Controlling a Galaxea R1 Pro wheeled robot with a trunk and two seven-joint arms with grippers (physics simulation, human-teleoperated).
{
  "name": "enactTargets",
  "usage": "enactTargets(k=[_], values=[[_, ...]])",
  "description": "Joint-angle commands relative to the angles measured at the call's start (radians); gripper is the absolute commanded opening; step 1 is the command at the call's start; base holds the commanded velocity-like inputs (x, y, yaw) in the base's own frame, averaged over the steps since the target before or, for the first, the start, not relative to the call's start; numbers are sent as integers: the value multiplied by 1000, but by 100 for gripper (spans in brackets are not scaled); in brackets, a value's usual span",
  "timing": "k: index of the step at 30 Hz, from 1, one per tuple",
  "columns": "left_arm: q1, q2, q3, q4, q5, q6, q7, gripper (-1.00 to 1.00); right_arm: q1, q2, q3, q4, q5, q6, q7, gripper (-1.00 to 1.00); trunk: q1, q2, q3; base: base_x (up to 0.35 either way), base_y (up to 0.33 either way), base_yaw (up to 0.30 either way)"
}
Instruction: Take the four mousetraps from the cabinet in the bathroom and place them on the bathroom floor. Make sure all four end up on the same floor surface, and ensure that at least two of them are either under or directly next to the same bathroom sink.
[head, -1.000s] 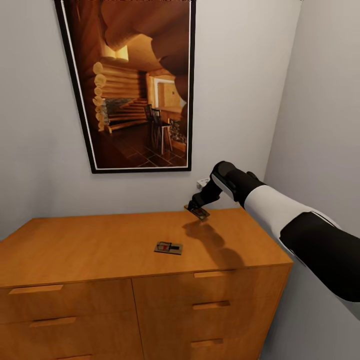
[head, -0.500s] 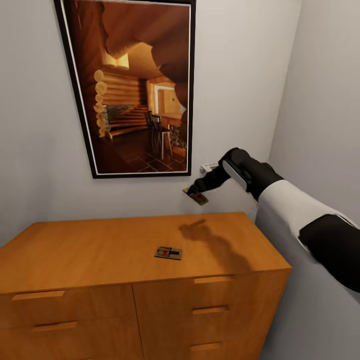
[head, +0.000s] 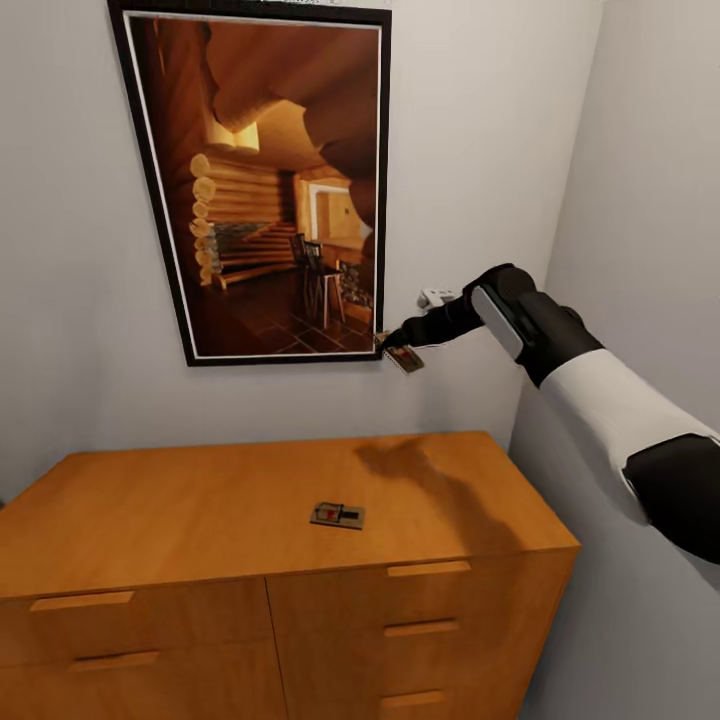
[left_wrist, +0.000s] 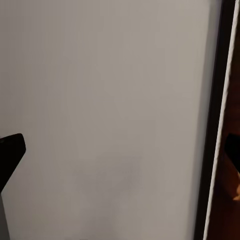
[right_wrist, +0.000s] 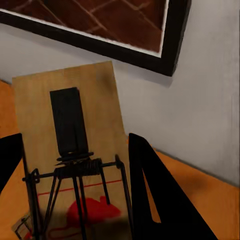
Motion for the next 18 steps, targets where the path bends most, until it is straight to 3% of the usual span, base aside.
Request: enactTargets(k=[1,2,5,9,15,18], values=[[-2,1,-3,-1,8,3,10,100,-1,1,-15,-4,6,1,-18,-100,-4,7,2,0,0,0],[-1,1,-3,-1,8,3,10,100,-2,4,-49,-9,4,1,-81,-100,-8,14,5,0,0,0],[-1,1,-3,-1,8,3,9,100,-2,18,-100,-40,0,1,-213,-100,-19,35,14,0,0,0],[0,1,-3,-1,8,3,9,100,-1,45,-139,-107,-1,1,-343,-100,-35,63,27,0,0,0],[4,1,-3,-1,8,3,8,100,-1,72,-190,-185,-4,1,-457,-100,-58,105,46,0,0,0],[12,1,-3,-1,8,3,8,100,-1,77,-204,-227,-2,1,-475,-100,-69,126,55,0,0,0]])
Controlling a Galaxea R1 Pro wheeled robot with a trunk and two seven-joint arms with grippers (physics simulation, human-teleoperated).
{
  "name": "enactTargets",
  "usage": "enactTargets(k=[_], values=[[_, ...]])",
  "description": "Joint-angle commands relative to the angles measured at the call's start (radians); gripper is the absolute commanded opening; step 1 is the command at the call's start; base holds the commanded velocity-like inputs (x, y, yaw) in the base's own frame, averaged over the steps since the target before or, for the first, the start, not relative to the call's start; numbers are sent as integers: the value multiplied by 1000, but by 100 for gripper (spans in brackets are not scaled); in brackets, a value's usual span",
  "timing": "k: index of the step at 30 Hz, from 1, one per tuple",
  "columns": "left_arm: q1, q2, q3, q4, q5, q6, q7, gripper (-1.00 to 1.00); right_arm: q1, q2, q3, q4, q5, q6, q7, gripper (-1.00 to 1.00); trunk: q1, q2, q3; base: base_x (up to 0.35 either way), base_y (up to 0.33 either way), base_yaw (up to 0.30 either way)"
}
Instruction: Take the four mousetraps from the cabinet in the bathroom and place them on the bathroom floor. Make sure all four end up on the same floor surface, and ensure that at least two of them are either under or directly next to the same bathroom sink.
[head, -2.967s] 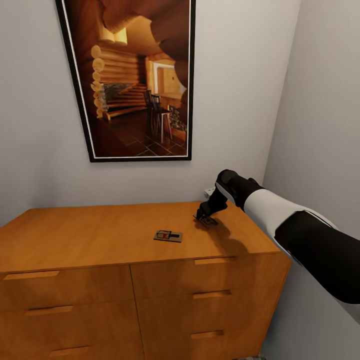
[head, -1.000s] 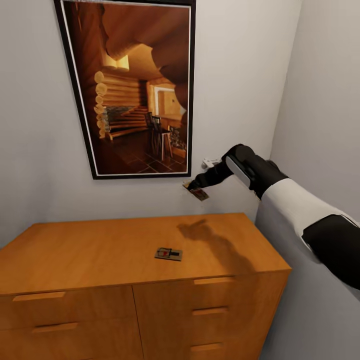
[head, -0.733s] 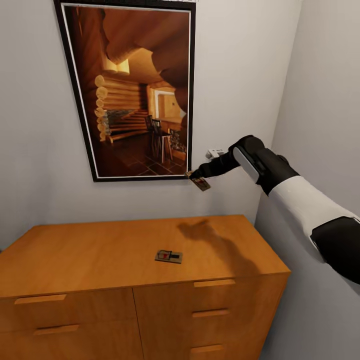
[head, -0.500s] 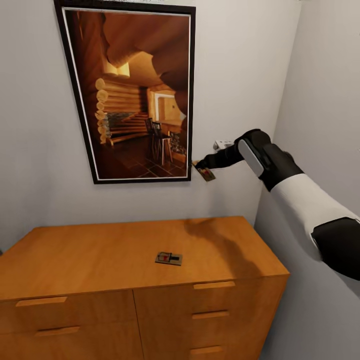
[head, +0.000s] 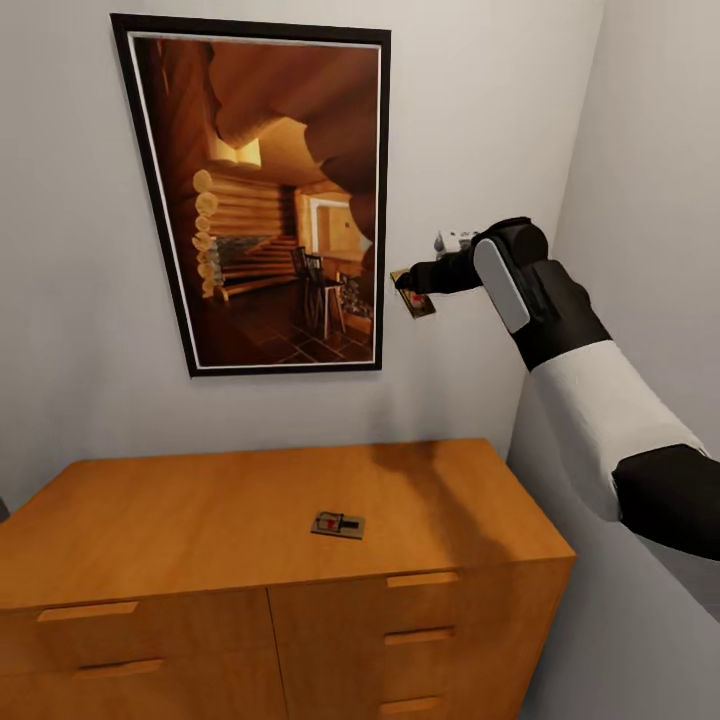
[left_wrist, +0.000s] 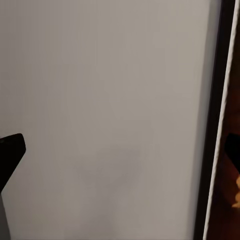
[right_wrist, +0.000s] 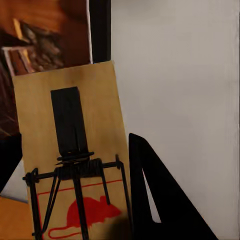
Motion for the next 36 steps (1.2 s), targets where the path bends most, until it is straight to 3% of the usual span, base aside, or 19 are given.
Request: enactTargets(k=[1,11,14,19,27,32,36], values=[[0,1,-3,-1,8,3,10,100,-1,1,-2,-15,-3,3,-8,-100,-4,6,2,0,0,0],[12,1,-3,-1,8,3,10,100,-1,3,-49,-221,4,3,-26,-100,-42,76,33,0,0,0],[13,1,-3,-1,8,3,9,100,-1,3,-56,-296,5,3,-62,-100,-54,97,42,0,0,0],[15,1,-3,-1,7,3,9,100,7,5,-54,-384,6,3,-143,-100,-73,132,58,0,0,0],[23,1,-3,-1,7,3,9,100,40,20,-52,-555,3,3,-385,-100,-104,188,83,0,0,0],[24,1,-3,-1,7,3,9,100,74,24,-47,-624,-4,3,-449,-100,-123,223,99,0,0,0],[30,1,-3,-1,7,3,9,100,90,29,-47,-641,-6,3,-462,-100,-138,251,111,0,0,0]])
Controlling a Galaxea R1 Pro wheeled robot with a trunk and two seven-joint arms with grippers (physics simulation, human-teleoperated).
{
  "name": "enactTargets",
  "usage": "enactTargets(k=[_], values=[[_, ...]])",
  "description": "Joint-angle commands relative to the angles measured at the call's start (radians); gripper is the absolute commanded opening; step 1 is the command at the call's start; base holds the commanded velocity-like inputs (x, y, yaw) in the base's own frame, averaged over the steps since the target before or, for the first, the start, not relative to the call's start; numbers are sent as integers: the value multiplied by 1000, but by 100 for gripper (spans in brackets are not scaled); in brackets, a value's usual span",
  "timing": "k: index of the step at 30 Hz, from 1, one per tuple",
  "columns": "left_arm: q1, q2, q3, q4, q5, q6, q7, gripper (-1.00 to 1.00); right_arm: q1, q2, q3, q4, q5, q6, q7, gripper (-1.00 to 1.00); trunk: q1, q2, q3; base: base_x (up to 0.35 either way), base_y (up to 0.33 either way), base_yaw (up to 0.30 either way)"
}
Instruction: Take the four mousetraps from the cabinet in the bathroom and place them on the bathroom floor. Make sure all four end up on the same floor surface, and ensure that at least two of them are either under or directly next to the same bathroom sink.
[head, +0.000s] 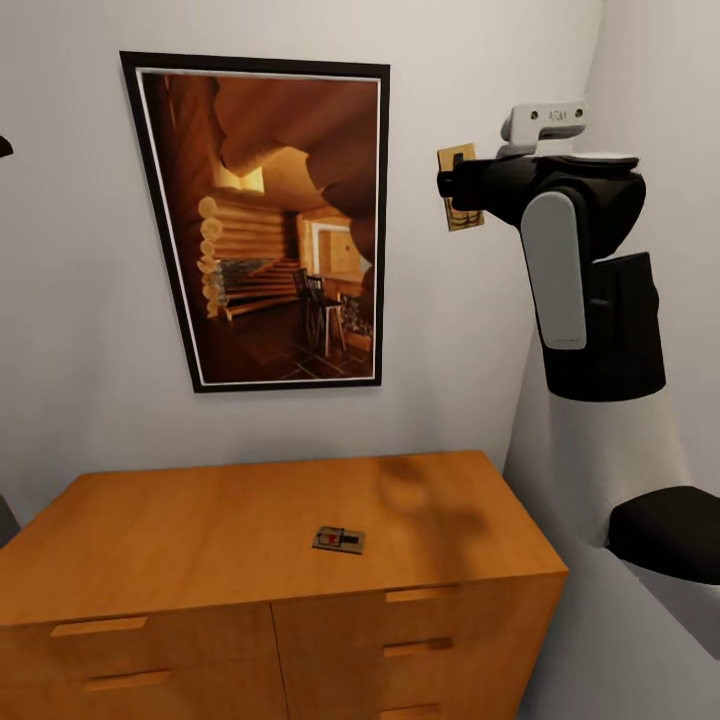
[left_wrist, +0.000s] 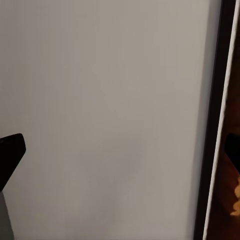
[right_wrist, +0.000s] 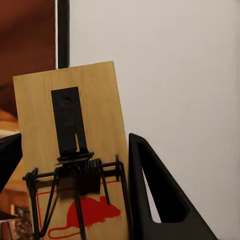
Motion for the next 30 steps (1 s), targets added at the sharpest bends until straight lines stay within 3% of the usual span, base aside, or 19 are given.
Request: enactTargets(k=[1,8,18,25,28,29,30], values=[[6,1,-3,-1,8,3,11,100,7,9,1,-5,-13,2,-16,-100,-4,6,2,0,0,0],[35,1,-3,-1,7,3,12,100,45,54,1,-11,-12,2,-22,-100,-31,55,24,0,0,0],[99,-2,-3,-1,7,3,13,100,82,66,1,-12,-6,2,-24,-100,-31,55,24,0,0,0],[175,-53,-3,-1,7,3,13,100,97,68,-2,-8,-3,2,-24,-100,-31,55,24,0,0,0],[213,-88,-3,-1,7,3,13,100,99,69,-3,-6,-3,2,-24,-100,-31,55,24,0,0,0],[248,-118,-3,-1,6,3,16,100,99,69,-3,-4,-2,2,-24,-100,-31,55,24,0,0,0],[248,-118,-3,-1,6,3,16,100,100,69,-4,-3,-2,2,-24,-100,-31,55,24,0,0,0]])
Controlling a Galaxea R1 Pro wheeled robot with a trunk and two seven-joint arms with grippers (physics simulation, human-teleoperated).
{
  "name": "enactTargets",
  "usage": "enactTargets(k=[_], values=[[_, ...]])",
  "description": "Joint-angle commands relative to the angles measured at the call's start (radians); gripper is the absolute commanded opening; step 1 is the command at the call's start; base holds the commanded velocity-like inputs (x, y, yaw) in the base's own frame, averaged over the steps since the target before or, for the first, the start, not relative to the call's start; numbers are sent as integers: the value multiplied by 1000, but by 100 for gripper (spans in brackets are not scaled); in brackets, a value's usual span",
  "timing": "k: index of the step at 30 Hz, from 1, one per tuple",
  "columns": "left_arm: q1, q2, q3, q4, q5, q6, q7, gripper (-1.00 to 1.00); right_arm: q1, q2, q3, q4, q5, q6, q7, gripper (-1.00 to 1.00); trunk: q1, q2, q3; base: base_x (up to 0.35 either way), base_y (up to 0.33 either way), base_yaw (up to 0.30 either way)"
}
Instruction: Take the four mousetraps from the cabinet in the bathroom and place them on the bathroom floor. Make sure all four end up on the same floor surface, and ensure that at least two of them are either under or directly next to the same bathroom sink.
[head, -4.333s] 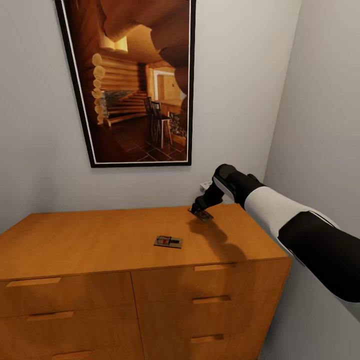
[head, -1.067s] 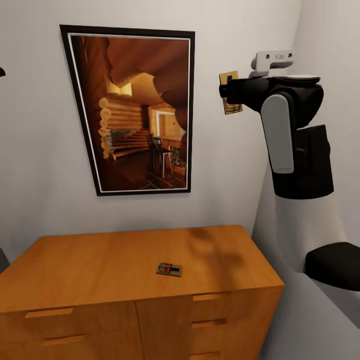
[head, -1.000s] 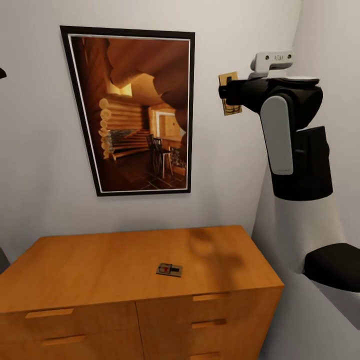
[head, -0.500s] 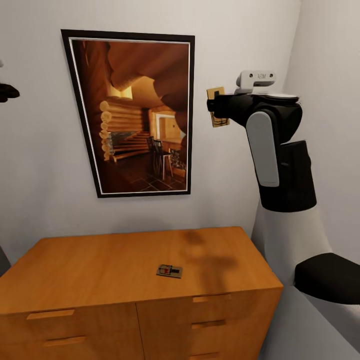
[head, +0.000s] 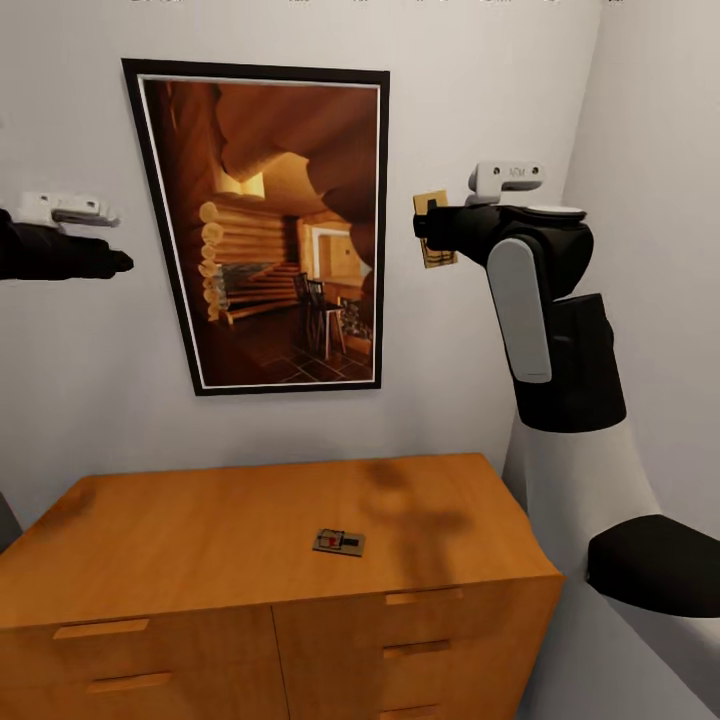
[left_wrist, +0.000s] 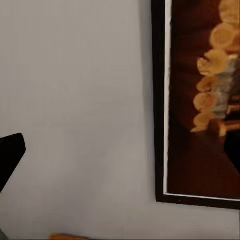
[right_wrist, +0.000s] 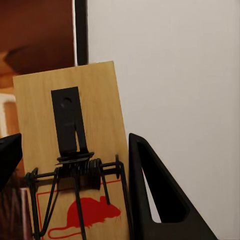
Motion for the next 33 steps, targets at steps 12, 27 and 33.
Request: enactTargets(k=[12,27,33], values=[[173,-216,3,3,1,2,-45,100,-1,-1,-10,25,-11,2,-28,-100,0,-1,-2,0,0,0],[184,-347,-2,159,-412,-114,-453,100,19,10,-9,72,-15,2,-71,-100,0,-1,-2,0,0,0],[184,-363,-4,320,-514,-235,-636,100,30,10,-8,70,-13,2,-72,-100,0,-1,-2,0,0,0]])
